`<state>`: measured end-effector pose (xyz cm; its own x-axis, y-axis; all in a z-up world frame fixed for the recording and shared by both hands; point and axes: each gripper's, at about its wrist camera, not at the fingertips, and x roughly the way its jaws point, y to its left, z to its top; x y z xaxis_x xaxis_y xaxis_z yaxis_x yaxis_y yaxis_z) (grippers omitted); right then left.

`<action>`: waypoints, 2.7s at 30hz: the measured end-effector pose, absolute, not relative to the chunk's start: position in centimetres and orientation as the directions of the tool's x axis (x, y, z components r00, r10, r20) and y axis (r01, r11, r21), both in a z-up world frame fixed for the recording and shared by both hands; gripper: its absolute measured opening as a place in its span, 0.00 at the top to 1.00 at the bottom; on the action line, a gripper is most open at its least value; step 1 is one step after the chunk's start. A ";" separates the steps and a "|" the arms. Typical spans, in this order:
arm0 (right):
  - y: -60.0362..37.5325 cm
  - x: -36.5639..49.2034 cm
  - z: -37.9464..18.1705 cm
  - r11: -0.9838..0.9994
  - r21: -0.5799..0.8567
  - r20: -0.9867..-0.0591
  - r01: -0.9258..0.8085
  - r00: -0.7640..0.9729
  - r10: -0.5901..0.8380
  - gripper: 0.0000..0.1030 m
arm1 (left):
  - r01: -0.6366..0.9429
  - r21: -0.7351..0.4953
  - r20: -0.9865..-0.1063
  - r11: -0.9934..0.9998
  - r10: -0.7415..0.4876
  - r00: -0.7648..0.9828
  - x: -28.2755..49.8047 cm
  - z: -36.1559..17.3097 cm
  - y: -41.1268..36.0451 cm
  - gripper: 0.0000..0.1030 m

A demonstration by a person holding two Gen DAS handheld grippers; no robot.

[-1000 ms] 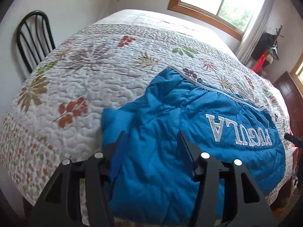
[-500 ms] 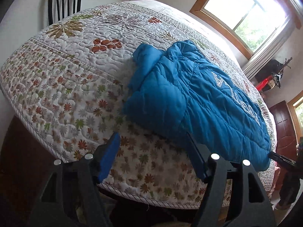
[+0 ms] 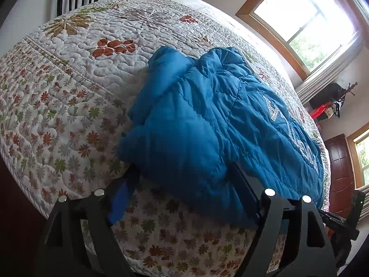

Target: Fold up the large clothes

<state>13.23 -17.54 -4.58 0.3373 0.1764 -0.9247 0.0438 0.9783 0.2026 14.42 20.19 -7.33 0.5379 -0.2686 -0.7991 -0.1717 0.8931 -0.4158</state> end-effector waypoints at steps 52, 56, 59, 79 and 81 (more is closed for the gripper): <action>-28.6 6.1 -2.2 0.943 0.166 -0.915 0.290 0.402 0.037 0.68 | 0.261 -0.265 -0.501 0.928 -0.364 0.785 12.7 7.0 8.1 0.78; -29.0 5.2 -2.9 0.937 0.167 -0.925 0.307 0.379 0.040 0.68 | 0.370 -0.178 -0.515 0.912 -0.407 0.754 12.4 7.9 0.9 0.77; -28.4 5.6 -3.2 0.945 0.165 -0.932 0.282 0.358 0.056 0.68 | 0.447 -0.153 -0.571 0.881 -0.448 0.688 12.7 6.6 -4.2 0.77; -27.8 7.3 -5.0 0.944 0.151 -0.963 0.293 0.258 0.074 0.68 | 0.532 -0.169 -0.791 0.830 -0.436 0.429 14.2 -1.1 -14.4 0.51; -26.6 7.7 -2.7 0.949 0.153 -0.955 0.275 0.288 0.071 0.61 | 0.509 -0.148 -0.786 0.848 -0.413 0.459 13.2 0.1 -13.8 0.46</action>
<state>7.70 -26.55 -2.70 0.2876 0.0711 -0.9551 0.2749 0.9492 0.1534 13.18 -13.82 0.13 0.4590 -0.4132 -0.7865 0.5090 0.8479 -0.1485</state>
